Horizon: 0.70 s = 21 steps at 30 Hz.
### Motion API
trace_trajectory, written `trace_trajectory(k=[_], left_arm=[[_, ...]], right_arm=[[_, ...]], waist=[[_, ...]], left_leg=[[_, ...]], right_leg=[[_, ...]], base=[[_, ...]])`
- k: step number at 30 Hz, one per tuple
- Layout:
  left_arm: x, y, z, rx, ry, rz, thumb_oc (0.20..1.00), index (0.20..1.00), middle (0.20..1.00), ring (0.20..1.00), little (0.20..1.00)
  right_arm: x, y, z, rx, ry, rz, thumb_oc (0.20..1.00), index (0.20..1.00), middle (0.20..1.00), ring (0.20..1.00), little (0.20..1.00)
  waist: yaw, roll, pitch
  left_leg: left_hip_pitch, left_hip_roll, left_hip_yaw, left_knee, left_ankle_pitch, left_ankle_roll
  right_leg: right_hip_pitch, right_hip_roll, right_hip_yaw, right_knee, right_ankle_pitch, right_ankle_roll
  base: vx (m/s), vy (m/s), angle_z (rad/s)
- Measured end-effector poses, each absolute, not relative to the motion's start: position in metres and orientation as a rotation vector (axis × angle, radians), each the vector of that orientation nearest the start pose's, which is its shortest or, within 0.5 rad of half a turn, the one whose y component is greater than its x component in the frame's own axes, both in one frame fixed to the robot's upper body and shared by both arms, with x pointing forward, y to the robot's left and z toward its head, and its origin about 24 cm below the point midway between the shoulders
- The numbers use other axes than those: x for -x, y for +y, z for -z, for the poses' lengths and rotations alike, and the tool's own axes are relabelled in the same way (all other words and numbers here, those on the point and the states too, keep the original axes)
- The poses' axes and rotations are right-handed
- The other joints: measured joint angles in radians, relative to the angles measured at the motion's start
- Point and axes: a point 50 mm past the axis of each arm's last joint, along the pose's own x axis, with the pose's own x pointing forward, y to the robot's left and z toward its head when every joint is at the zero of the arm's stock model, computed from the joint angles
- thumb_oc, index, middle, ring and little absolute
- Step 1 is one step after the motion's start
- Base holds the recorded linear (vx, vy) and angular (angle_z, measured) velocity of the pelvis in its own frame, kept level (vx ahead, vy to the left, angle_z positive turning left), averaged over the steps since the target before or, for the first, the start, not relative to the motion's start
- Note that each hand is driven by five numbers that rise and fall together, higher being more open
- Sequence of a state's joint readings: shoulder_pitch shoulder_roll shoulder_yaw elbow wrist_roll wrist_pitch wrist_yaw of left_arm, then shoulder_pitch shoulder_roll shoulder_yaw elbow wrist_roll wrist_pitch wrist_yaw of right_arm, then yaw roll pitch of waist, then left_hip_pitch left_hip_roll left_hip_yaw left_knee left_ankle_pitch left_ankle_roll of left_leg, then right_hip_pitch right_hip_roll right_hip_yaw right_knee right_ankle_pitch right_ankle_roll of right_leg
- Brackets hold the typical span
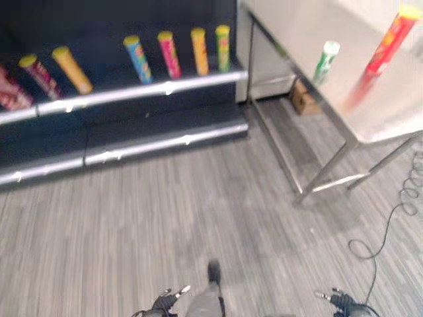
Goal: Put the goods on the table back onto the shelves and tidy them up.
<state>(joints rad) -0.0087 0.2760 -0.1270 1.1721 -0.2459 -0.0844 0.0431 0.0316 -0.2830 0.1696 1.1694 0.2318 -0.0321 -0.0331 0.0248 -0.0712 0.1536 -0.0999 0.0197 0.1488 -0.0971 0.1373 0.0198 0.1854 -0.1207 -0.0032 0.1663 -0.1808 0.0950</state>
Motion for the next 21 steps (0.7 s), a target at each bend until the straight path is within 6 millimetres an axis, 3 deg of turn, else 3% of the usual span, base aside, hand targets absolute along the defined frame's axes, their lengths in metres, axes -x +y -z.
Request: trace_trajectory(k=[1, 3, 5, 6, 7, 8, 9, 10, 11, 12, 14, 16, 18, 19, 21], left_arm=[[-0.121, 0.252, 0.145, -0.160, 1.043, -0.213, 1.000, 1.000, 1.000, 1.000, 1.000], [-0.138, 0.254, 0.139, -0.199, 1.007, -0.187, 1.000, 1.000, 1.000, 1.000, 1.000], [-0.144, 0.254, 0.137, -0.218, 0.993, -0.173, 1.000, 1.000, 1.000, 1.000, 1.000], [-0.145, 0.252, 0.138, -0.226, 0.995, -0.161, 1.000, 1.000, 1.000, 1.000, 1.000], [-0.145, 0.248, 0.139, -0.230, 0.997, -0.145, 1.000, 1.000, 1.000, 1.000, 1.000], [-0.139, 0.242, 0.143, -0.222, 1.020, -0.136, 1.000, 1.000, 1.000, 1.000, 1.000], [-0.137, 0.237, 0.145, -0.234, 1.027, -0.113, 1.000, 1.000, 1.000, 1.000, 1.000], [-0.135, 0.238, 0.145, -0.249, 1.035, -0.108, 1.000, 1.000, 1.000, 1.000, 1.000], [-0.131, 0.241, 0.146, -0.258, 1.048, -0.113, 1.000, 1.000, 1.000, 1.000, 1.000], [-0.138, 0.243, 0.143, -0.257, 1.030, -0.117, 1.000, 1.000, 1.000, 1.000, 1.000], [-0.144, 0.242, 0.141, -0.264, 1.004, -0.113, 1.000, 1.000, 1.000, 1.000, 1.000], [-0.142, 0.237, 0.143, -0.282, 1.011, -0.081, 1.000, 1.000, 1.000, 1.000, 1.000], [-0.138, 0.231, 0.146, -0.270, 1.023, -0.055, 1.000, 1.000, 1.000, 1.000, 1.000], [-0.134, 0.229, 0.147, -0.275, 1.033, -0.044, 1.000, 1.000, 1.000, 1.000, 1.000], [-0.128, 0.227, 0.151, -0.285, 1.058, -0.028, 1.000, 1.000, 1.000, 1.000, 1.000]], right_arm=[[-0.094, -0.246, 0.155, 0.157, 1.149, 0.186, 1.000, 1.000, 1.000, 1.000, 1.000], [-0.108, -0.244, 0.152, 0.156, 1.111, 0.179, 1.000, 1.000, 1.000, 1.000, 1.000], [-0.122, -0.243, 0.147, 0.154, 1.066, 0.172, 1.000, 1.000, 1.000, 1.000, 1.000], [-0.128, -0.244, 0.145, 0.153, 1.048, 0.176, 1.000, 1.000, 1.000, 1.000, 1.000], [-0.132, -0.245, 0.143, 0.157, 1.031, 0.177, 1.000, 1.000, 1.000, 1.000, 1.000], [-0.133, -0.248, 0.142, 0.168, 1.030, 0.180, 1.000, 1.000, 1.000, 1.000, 1.000], [-0.131, -0.251, 0.142, 0.179, 1.043, 0.179, 1.000, 1.000, 1.000, 1.000, 1.000], [-0.132, -0.250, 0.142, 0.181, 1.044, 0.175, 1.000, 1.000, 1.000, 1.000, 1.000], [-0.137, -0.248, 0.142, 0.176, 1.038, 0.171, 1.000, 1.000, 1.000, 1.000, 1.000], [-0.127, -0.247, 0.145, 0.171, 1.061, 0.173, 1.000, 1.000, 1.000, 1.000, 1.000], [-0.117, -0.247, 0.148, 0.172, 1.094, 0.174, 1.000, 1.000, 1.000, 1.000, 1.000], [-0.114, -0.249, 0.149, 0.176, 1.104, 0.183, 1.000, 1.000, 1.000, 1.000, 1.000], [-0.107, -0.254, 0.149, 0.189, 1.121, 0.192, 1.000, 1.000, 1.000, 1.000, 1.000], [-0.107, -0.256, 0.149, 0.201, 1.120, 0.189, 1.000, 1.000, 1.000, 1.000, 1.000], [-0.118, -0.258, 0.145, 0.211, 1.088, 0.187, 1.000, 1.000, 1.000, 1.000, 1.000]], waist=[[-0.001, -0.009, -0.005], [-0.011, -0.005, -0.005], [-0.021, 0.012, 0.006], [-0.026, 0.019, 0.009], [-0.031, 0.053, 0.020], [-0.053, 0.105, 0.036], [-0.063, 0.123, 0.045], [-0.071, 0.139, 0.051], [-0.097, 0.143, 0.058], [-0.125, 0.114, 0.066], [-0.129, 0.062, 0.078], [-0.135, 0.017, 0.066], [-0.134, 0.012, 0.058], [-0.123, 0.017, 0.060], [-0.136, 0.051, 0.057]], left_leg=[[0.014, -0.016, 0.003, 0.000, -0.009, 0.017], [0.044, -0.036, 0.002, 0.001, -0.038, 0.056], [0.087, -0.062, -0.001, 0.001, -0.074, 0.106], [0.110, -0.065, -0.001, 0.001, -0.091, 0.125], [0.138, -0.062, 0.001, 0.001, -0.121, 0.143], [0.181, -0.050, 0.003, 0.000, -0.149, 0.118], [0.200, -0.039, 0.000, 0.001, -0.175, 0.117], [0.209, -0.027, 0.006, -0.001, -0.188, 0.106], [0.213, -0.017, 0.008, 0.000, -0.179, 0.074], [0.236, -0.027, -0.003, 0.000, -0.188, 0.065], [0.293, -0.038, -0.019, -0.001, -0.240, 0.059], [0.316, -0.049, -0.035, -0.006, -0.275, 0.036], [0.361, -0.033, -0.077, 0.002, -0.315, -0.006], [0.388, -0.015, -0.081, 0.001, -0.325, -0.009], [0.407, 0.033, -0.110, -0.004, -0.329, -0.020]], right_leg=[[-0.047, -0.021, -0.007, 0.105, -0.001, 0.011], [-0.173, -0.051, -0.010, 0.384, 0.060, 0.083], [-0.280, -0.091, -0.019, 0.591, 0.109, 0.074], [-0.307, -0.101, -0.024, 0.618, 0.105, 0.071], [-0.352, -0.108, -0.042, 0.624, 0.094, 0.069], [-0.424, -0.118, -0.101, 0.545, 0.035, 0.047], [-0.444, -0.085, -0.129, 0.390, 0.029, 0.044], [-0.466, -0.038, -0.125, 0.244, 0.037, 0.037], [-0.481, 0.010, -0.087, 0.095, 0.050, 0.041], [-0.514, 0.029, -0.091, 0.057, 0.083, 0.041], [-0.541, 0.078, -0.086, -0.060, 0.139, 0.042], [-0.576, 0.083, -0.107, -0.126, 0.143, 0.038], [-0.548, 0.079, -0.173, -0.040, 0.151, 0.024], [-0.525, 0.094, -0.194, -0.054, 0.228, -0.001], [-0.468, 0.135, -0.212, -0.083, 0.271, -0.043]], base=[[0.24, 0.223, 0.09], [0.22, 0.230, 0.11], [0.23, 0.201, 0.07], [0.28, 0.159, -0.06], [0.48, 0.116, -0.14], [0.47, 0.053, -0.20], [0.36, 0.018, -0.30], [0.20, -0.014, -0.18], [0.26, -0.010, 0.21], [0.36, -0.023, 0.47], [0.33, -0.034, 0.27], [0.33, -0.071, 0.32], [0.24, -0.068, 0.39], [0.30, -0.096, 0.21], [0.35, -0.149, 0.46]])
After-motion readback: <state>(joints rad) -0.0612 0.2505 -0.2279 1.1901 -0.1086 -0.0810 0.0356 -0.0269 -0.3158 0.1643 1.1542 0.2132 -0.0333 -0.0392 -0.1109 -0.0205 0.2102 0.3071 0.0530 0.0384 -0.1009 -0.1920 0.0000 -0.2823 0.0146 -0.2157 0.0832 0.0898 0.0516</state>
